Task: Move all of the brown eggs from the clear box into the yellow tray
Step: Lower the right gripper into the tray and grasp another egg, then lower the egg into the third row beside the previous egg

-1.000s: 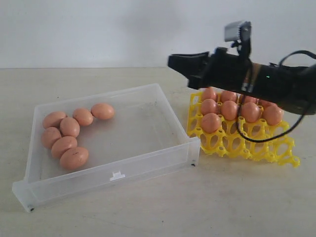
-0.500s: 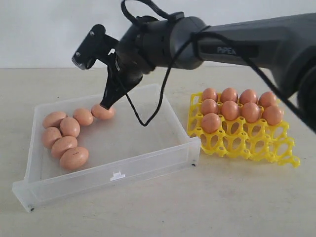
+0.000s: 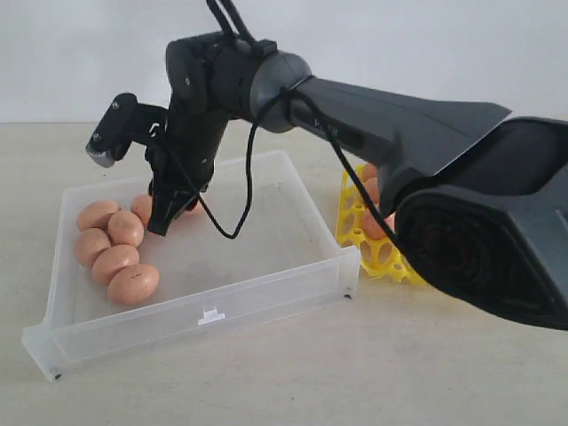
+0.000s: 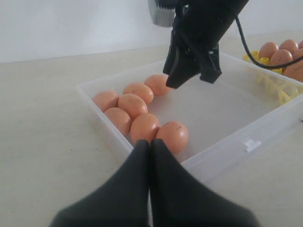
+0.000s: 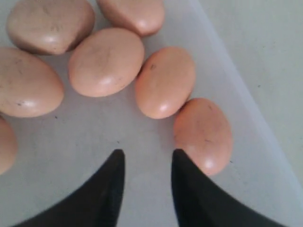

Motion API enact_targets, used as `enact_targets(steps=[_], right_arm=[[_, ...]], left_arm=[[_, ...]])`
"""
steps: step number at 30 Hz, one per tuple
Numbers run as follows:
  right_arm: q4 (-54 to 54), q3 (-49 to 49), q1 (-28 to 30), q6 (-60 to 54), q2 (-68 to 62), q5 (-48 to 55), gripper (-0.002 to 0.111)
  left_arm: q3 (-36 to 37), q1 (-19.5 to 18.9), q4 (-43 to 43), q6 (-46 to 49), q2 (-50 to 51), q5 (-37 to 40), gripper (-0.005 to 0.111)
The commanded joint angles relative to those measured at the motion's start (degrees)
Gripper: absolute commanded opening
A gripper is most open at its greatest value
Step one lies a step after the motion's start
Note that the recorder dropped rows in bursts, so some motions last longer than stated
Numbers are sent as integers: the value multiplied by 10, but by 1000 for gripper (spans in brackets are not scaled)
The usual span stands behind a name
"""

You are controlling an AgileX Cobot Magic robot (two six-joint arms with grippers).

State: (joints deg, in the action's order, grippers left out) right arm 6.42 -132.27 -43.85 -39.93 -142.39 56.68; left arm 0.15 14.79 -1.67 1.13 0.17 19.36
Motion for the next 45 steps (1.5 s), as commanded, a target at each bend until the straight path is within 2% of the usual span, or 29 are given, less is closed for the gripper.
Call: enact_targets(steps=[1, 3, 12, 23, 26, 28, 31, 32, 36, 41, 45], right_arm=[[-14, -4, 3, -2, -21, -26, 62], [-23, -4, 3, 11, -27, -44, 65], [-48, -4, 3, 26, -37, -120, 64], [-73, -4, 3, 52, -68, -141, 64], [-76, -4, 3, 69, -69, -142, 54], [-78, -4, 3, 75, -69, -145, 39], [-78, -4, 3, 75, -67, -146, 5], [-75, -4, 3, 80, -67, -146, 0], [-64, -4, 3, 123, -52, -110, 0], [-64, -4, 3, 166, 4, 5, 0], [-52, -4, 3, 260, 78, 42, 0]], left_arm=[[-1, 0, -4, 0, -2, 0, -4], [-1, 0, -4, 0, -2, 0, -4], [-1, 0, -4, 0, -2, 0, -4], [-1, 0, -4, 0, -2, 0, -4], [-1, 0, -4, 0, -2, 0, -4], [-1, 0, -4, 0, -2, 0, -4], [-1, 0, -4, 0, -2, 0, -4], [-1, 0, -4, 0, -2, 0, -4], [-1, 0, -4, 0, -2, 0, -4], [-1, 0, -4, 0, -2, 0, -4], [-1, 0, -4, 0, -2, 0, -4]])
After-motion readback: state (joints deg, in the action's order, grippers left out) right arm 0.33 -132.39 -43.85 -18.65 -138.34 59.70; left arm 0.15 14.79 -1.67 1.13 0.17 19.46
